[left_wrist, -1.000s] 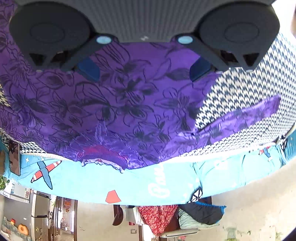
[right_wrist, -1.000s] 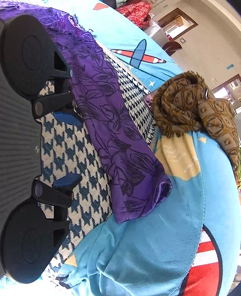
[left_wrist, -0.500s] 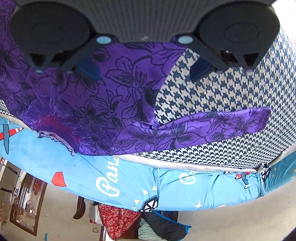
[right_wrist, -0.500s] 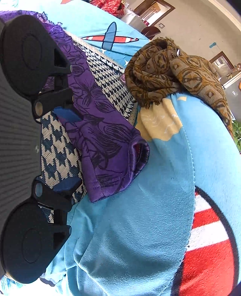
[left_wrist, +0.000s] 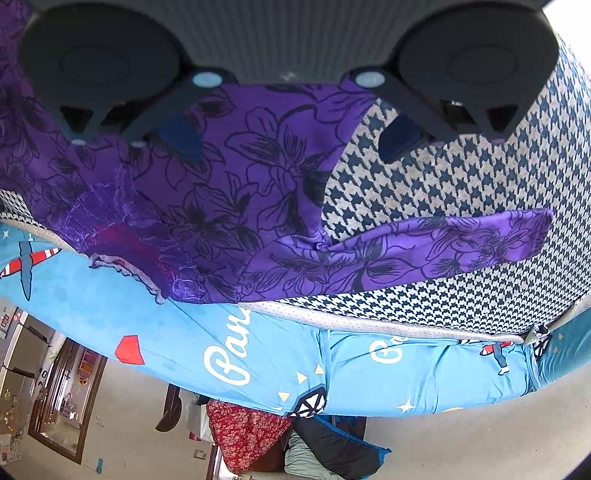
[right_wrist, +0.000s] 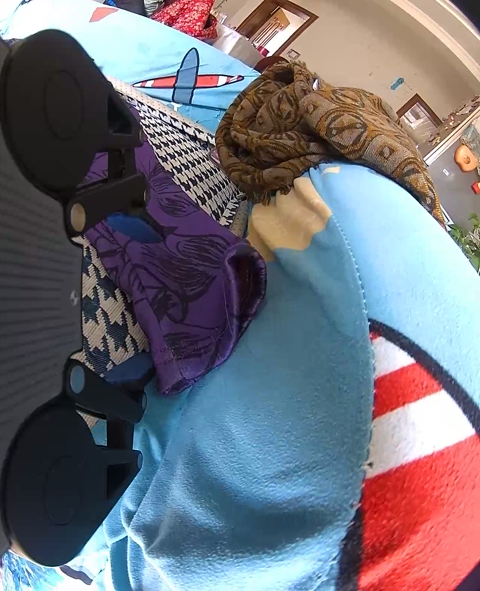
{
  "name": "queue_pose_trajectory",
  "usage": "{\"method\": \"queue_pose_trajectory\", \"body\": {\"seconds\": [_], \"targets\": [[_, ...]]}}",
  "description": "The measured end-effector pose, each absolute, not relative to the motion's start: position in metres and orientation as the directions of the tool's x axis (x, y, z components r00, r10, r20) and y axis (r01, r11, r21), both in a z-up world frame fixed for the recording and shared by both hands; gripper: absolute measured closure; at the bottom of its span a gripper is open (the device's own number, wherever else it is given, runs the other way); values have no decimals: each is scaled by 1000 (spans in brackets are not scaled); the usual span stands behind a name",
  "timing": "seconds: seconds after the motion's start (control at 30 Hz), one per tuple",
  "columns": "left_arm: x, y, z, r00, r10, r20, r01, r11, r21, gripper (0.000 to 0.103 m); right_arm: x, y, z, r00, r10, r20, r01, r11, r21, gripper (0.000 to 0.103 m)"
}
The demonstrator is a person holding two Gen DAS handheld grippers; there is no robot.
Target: Fold clothes
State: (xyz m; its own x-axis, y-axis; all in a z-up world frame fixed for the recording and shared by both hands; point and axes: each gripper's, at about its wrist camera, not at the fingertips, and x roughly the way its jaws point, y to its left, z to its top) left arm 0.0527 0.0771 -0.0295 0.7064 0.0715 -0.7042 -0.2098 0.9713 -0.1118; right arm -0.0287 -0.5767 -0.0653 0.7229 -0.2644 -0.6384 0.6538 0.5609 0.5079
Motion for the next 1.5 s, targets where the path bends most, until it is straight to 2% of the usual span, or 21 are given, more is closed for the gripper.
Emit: {"method": "queue_pose_trajectory", "body": {"seconds": [0.17,0.23,0.3,0.37,0.5,0.7,0.93,1.1,1.5], "targets": [[53,73,-31,701,67,-710,-199,974,-105,0,-18,-573,-66,706,-298,-642,667,585,462,35],[53,73,-31,700,68,-711,-198,975,-103,0,-15,-571,-66,703,-309,-640,669,591,450,41],[54,72,-32,698,66,-713,-198,975,-104,0,-12,-572,-67,705,-307,-640,667,595,449,68],[54,72,-33,695,62,-716,-198,974,-108,0,-10,-573,-68,703,-307,-642,668,597,445,84],[55,69,-34,692,60,-719,-190,977,-101,0,-8,-568,-63,724,-298,-622,644,615,455,93],[57,61,-36,687,55,-724,-173,981,-90,0,-4,-542,-37,820,-253,-513,513,724,462,94],[60,48,-40,678,43,-734,-143,987,-74,0,14,-488,-12,902,-123,-415,321,834,449,94],[61,44,-41,673,37,-738,-132,989,-71,0,35,-452,-6,914,-58,-401,238,877,416,94],[61,52,-43,660,28,-750,-146,985,-91,0,75,-406,-10,914,35,-404,169,873,457,94]]}}
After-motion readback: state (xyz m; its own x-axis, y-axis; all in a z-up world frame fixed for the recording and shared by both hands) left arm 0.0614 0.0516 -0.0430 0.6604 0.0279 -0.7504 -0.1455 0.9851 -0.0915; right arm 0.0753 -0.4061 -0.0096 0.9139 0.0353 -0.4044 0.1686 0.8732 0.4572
